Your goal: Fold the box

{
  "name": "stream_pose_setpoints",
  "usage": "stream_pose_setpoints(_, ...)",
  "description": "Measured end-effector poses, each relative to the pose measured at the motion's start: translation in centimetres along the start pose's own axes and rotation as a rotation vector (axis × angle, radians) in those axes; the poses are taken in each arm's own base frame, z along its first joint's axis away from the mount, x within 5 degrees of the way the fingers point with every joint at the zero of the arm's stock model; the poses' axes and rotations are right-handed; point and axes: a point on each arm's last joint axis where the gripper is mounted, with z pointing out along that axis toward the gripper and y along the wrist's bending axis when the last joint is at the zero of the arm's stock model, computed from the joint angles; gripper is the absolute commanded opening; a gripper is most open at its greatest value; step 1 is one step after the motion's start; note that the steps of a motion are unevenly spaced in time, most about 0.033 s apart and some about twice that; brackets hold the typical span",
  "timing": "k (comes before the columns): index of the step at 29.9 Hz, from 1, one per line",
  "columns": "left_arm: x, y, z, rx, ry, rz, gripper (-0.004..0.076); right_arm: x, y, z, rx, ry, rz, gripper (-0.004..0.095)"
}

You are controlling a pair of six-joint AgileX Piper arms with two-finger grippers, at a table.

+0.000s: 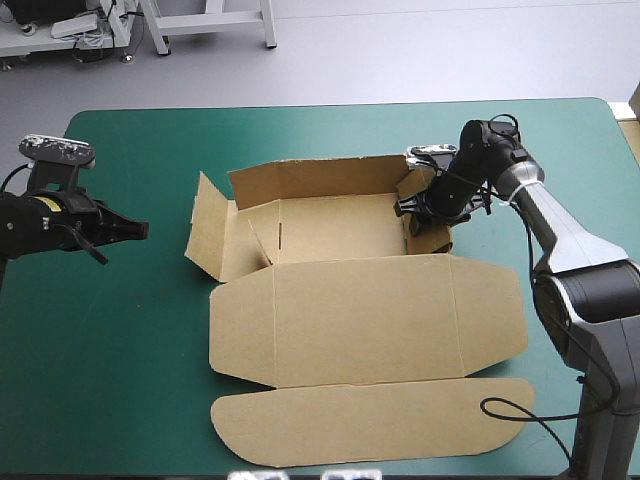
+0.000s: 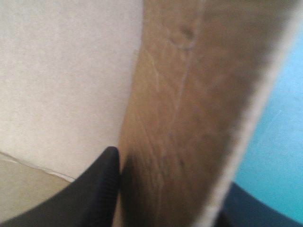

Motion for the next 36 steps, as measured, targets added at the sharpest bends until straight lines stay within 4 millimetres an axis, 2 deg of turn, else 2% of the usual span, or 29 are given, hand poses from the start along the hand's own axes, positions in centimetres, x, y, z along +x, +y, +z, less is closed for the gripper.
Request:
stream_pose_setpoints(2, 0.0, 0.0, 0.0, 0.001, 0.003, 0.0, 0.0004, 0.0, 0.0, 0.0, 0.004, -0.003, -0.012, -0.0017)
stream_pose_setpoints(8, 0.1, 0.1, 0.0, -0.006, 0.016, 0.004, 0.0004, -0.1, 0.0, -0.2, 0.004, -0.016, -0.043, -0.0018)
stream_pose_setpoints(11, 0.2, 0.1, 0.0, -0.013, 0.021, 0.008, 0.0004, 0.2, 0.4, -1.7, 0.007, -0.041, -0.085, -0.0019)
stream_pose_setpoints(13, 0.2, 0.1, 0.0, -0.013, 0.021, 0.009, 0.0004, 0.6, 0.9, -4.1, 0.007, -0.093, -0.096, -0.0018)
stream_pose_setpoints(17, 0.2, 0.5, 0.0, -0.054, 0.027, -0.004, 0.0004, 2.1, 0.7, -10.5, -0.049, -0.254, -0.083, -0.0019)
stream_pose_setpoints(19, 0.3, 1.0, -0.1, -0.116, 0.034, -0.035, 0.0004, 3.3, -0.1, -14.0, -0.083, -0.35, -0.061, -0.0019)
stream_pose_setpoints(25, 0.4, 3.2, 0.2, -0.346, 0.061, -0.094, 0.0004, 7.2, -2.3, -21.7, -0.081, -0.574, -0.016, -0.0018)
stream_pose_setpoints(28, 0.2, 3.9, 0.7, -0.424, 0.073, -0.086, 0.0005, 9.1, -2.1, -24.1, -0.041, -0.637, -0.034, -0.0019)
stream_pose_setpoints(31, -0.2, 4.7, 1.8, -0.44, 0.059, -0.119, 0.0009, 10.7, -1.1, -25.5, -0.02, -0.674, -0.071, -0.0019)
stream_pose_setpoints(36, -0.4, 6.3, 5.3, -0.313, 0.082, -0.204, 0.0012, 12.3, 0.2, -26.8, -0.017, -0.714, -0.109, -0.0019)
